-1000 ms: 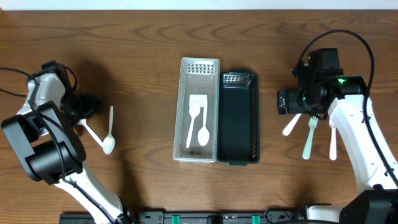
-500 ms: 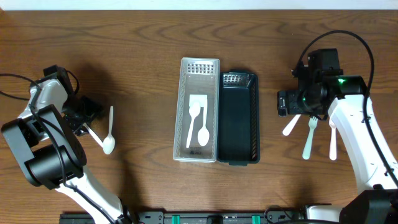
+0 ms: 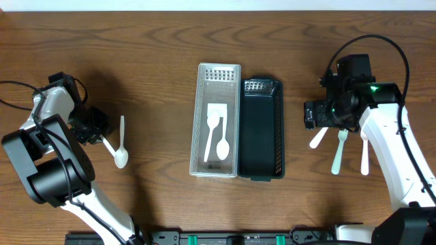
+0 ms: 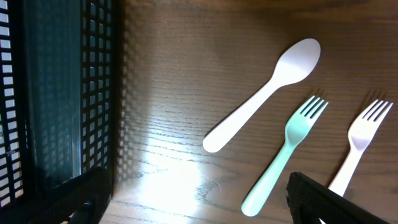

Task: Pack container
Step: 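Grasp another white spoon with the left gripper, then place the spoon into the white basket and release it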

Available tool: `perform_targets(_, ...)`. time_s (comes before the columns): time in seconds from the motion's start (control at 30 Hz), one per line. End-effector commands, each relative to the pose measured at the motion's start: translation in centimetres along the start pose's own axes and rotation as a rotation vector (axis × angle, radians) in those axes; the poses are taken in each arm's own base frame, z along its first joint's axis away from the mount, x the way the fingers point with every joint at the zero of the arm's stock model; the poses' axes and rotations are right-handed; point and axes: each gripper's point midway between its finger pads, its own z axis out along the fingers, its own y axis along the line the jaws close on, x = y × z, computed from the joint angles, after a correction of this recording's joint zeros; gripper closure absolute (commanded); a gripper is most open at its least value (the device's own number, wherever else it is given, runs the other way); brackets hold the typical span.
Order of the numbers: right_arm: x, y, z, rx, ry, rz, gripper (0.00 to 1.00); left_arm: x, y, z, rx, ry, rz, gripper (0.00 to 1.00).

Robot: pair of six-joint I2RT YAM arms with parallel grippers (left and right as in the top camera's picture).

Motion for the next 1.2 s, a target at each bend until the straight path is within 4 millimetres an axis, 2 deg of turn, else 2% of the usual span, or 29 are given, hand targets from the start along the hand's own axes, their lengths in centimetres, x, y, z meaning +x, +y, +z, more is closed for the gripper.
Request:
perform_targets(0.0, -0.5, -0.3, -0.3, 0.004, -0.012, -0.008, 0.07, 1.5, 2.0, 2.5, -0.091, 0.064, -0.001, 0.76)
perform_targets(0.27, -0.5, -0.3, -0.3, 0.004, -0.012, -0.008, 0.07, 1.5, 2.0, 2.5, -0.092, 0.063, -0.001, 0.88)
perform_targets(0.33, -0.5, -0.3, -0.3, 0.004, -0.012, -0.008, 0.07, 1.4, 2.1, 2.5, -0.102, 0.058, 0.000, 0.94)
perform_targets(0.53, -0.5, -0.3, -0.3, 0.004, -0.012, -0.008, 0.07, 0.8, 3.6, 2.2, -0.183, 0.024, 0.006, 0.94)
perform_targets(0.7, -0.5, -0.3, -0.3, 0.004, -0.013, -0.009, 0.06, 0.4, 3.0, 0.9, -0.159, -0.013, 0.046, 0.94)
perform_targets(0.8, -0.5, -0.3, -0.3, 0.004, -0.014, -0.009, 0.06, 0.3, 1.8, -2.0, -0.121, -0.082, 0.080, 0.94)
perform_targets(0.93, -0.6, -0.3, -0.3, 0.004, -0.016, -0.009, 0.06, 1.4, -1.3, -8.6, -0.041, -0.236, 0.216, 0.94)
perform_targets(1.07, -0.6, -0.3, -0.3, 0.004, -0.017, -0.009, 0.06, 5.5, -5.1, -15.7, 0.050, -0.403, 0.466, 0.94)
perform_targets(1.17, -0.6, -0.3, -0.3, 0.004, -0.017, -0.009, 0.06, 10.3, -7.9, -19.8, 0.139, -0.505, 0.629, 0.94)
